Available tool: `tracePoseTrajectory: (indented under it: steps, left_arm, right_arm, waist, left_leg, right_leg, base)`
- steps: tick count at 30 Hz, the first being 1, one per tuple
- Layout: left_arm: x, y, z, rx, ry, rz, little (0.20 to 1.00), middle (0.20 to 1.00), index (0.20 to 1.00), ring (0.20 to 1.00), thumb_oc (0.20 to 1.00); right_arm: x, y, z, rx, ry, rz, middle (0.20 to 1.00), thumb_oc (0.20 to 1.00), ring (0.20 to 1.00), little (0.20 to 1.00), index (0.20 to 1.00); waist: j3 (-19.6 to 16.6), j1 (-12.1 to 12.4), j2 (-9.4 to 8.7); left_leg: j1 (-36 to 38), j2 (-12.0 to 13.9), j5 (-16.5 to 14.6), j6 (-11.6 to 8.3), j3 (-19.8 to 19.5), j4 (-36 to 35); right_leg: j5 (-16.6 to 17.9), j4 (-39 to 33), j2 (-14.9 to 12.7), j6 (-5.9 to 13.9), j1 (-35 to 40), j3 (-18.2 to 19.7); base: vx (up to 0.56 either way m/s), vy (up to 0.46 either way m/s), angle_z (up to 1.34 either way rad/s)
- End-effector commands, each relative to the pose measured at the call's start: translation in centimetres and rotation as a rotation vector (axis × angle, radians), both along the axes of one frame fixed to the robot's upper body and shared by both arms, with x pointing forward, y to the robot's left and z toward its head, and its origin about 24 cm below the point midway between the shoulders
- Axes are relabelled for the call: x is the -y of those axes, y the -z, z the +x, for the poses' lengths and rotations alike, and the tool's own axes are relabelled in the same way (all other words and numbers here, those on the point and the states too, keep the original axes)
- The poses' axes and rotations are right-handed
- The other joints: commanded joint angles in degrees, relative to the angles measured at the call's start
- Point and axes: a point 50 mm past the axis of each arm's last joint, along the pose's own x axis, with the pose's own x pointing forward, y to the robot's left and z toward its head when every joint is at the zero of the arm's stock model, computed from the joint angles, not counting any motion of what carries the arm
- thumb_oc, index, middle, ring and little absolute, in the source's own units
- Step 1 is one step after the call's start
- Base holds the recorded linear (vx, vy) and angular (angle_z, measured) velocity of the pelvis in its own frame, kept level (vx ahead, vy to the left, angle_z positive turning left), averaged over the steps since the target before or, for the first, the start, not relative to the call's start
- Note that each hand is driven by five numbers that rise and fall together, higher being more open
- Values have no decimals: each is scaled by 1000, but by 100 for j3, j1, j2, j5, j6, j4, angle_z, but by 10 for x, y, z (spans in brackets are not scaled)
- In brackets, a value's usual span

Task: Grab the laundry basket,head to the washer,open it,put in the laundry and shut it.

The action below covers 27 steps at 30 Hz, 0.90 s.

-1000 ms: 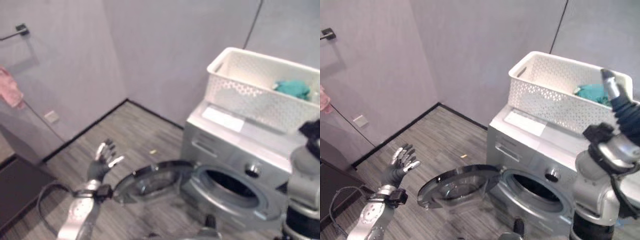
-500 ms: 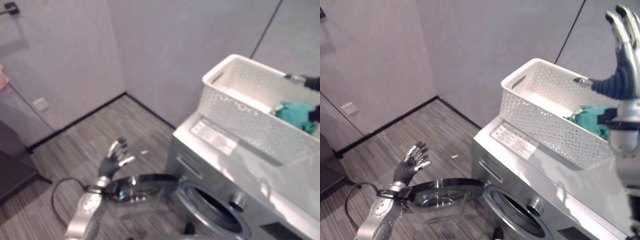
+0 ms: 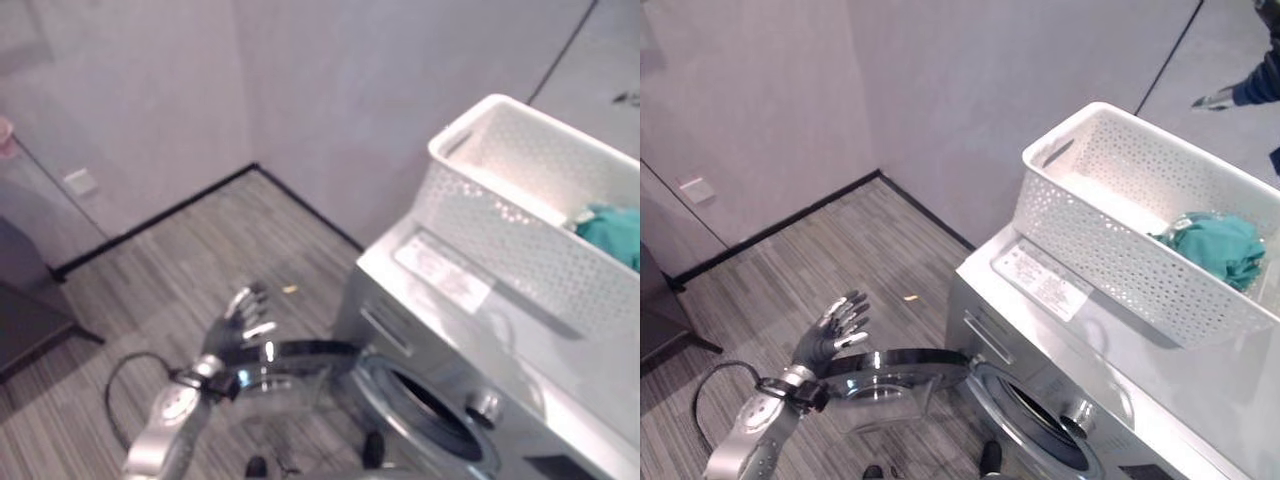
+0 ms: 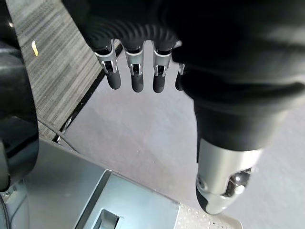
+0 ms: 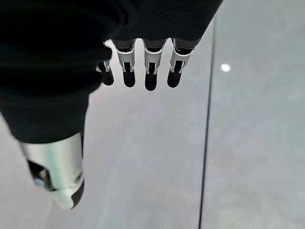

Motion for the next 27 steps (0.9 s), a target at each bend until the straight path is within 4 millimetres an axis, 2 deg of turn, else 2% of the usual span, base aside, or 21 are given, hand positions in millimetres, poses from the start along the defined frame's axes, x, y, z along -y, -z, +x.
tracePoseTrajectory:
  steps: [1,5,9,11,14,15,18,21,22,23,26,27]
  left_arm:
    - [0,-13,2,64,70,10,1000,1000,1000,1000,1000]
    - [-3,-13,1,59,75,21,1000,1000,1000,1000,1000]
    - [-5,-12,0,55,64,11,1000,1000,1000,1000,1000]
    - [-6,-11,-4,50,67,9,1000,1000,1000,1000,1000]
    - [-7,-9,-6,42,66,5,1000,1000,1000,1000,1000]
    - [-8,-8,-7,37,66,10,1000,1000,1000,1000,1000]
    - [-7,-6,-8,33,66,6,1000,1000,1000,1000,1000]
    - [-3,-5,-8,34,78,-3,1000,1000,1000,1000,1000]
    - [-3,-5,-8,34,78,-3,1000,1000,1000,1000,1000]
    - [0,-4,-9,30,87,-7,1000,1000,1000,1000,1000]
    - [0,-2,-10,25,95,-2,1000,1000,1000,1000,1000]
    - [0,-1,-11,19,97,1,1000,1000,1000,1000,1000]
  right_arm:
    - [14,-51,-19,107,128,-28,1000,1000,1000,1000,1000]
    - [30,-57,-10,58,197,24,1000,1000,1000,1000,1000]
    - [30,-64,-7,20,210,39,1000,1000,1000,1000,1000]
    - [41,-59,-7,-66,279,29,1000,1000,1000,1000,1000]
    - [47,-54,-4,-128,320,13,1000,1000,1000,1000,1000]
    - [53,-47,-3,-184,359,10,1000,1000,1000,1000,1000]
    - [55,-41,2,-232,366,4,1000,1000,1000,1000,1000]
    - [60,-21,8,-345,391,-7,1000,1000,1000,1000,1000]
    - [60,-20,8,-345,391,-6,1000,1000,1000,1000,1000]
    - [66,-8,9,-409,403,10,1000,1000,1000,1000,1000]
    - [73,3,7,-460,422,13,1000,1000,1000,1000,1000]
    - [81,12,3,-510,464,8,1000,1000,1000,1000,1000]
  waist:
    - [-120,230,-53]
    - [-105,266,-110]
    - [-79,202,-48]
    - [-36,188,-39]
    - [-26,183,-25]
    - [9,176,-21]
    - [38,167,31]
    - [101,136,117]
    - [98,137,112]
    - [131,108,155]
    - [140,95,153]
    - [159,61,171]
  left_leg:
    - [496,360,19,201,216,69]
    - [427,399,134,160,172,69]
    - [344,416,178,141,162,69]
    - [272,440,225,113,162,69]
    - [223,444,267,92,165,69]
    - [175,446,292,79,165,69]
    - [134,450,321,74,165,69]
    - [50,457,357,58,193,69]
    - [47,457,357,58,194,69]
    - [5,459,380,54,213,69]
    - [-31,455,391,44,221,69]
    - [-58,456,400,38,245,69]
  right_leg:
    - [-284,218,-120,177,-229,105]
    - [-300,220,-103,160,-228,53]
    - [-316,237,-104,156,-276,25]
    - [-319,218,-95,159,-303,-10]
    - [-305,196,-94,164,-332,-23]
    - [-296,181,-91,173,-361,-21]
    - [-287,182,-93,172,-403,-4]
    - [-286,200,-100,177,-499,16]
    - [-286,201,-100,177,-502,17]
    - [-282,201,-108,180,-539,23]
    - [-269,201,-114,191,-570,16]
    - [-257,207,-135,205,-586,0]
  base:
    - [0,0,0]
    - [6,-14,3]
    - [-15,-17,6]
    - [-21,-18,11]
    - [-19,-10,8]
    - [-20,-8,4]
    - [-12,-3,0]
    - [-18,-4,-2]
    - [-30,-2,-3]
    - [0,0,0]
    - [-2,2,1]
    - [0,0,0]
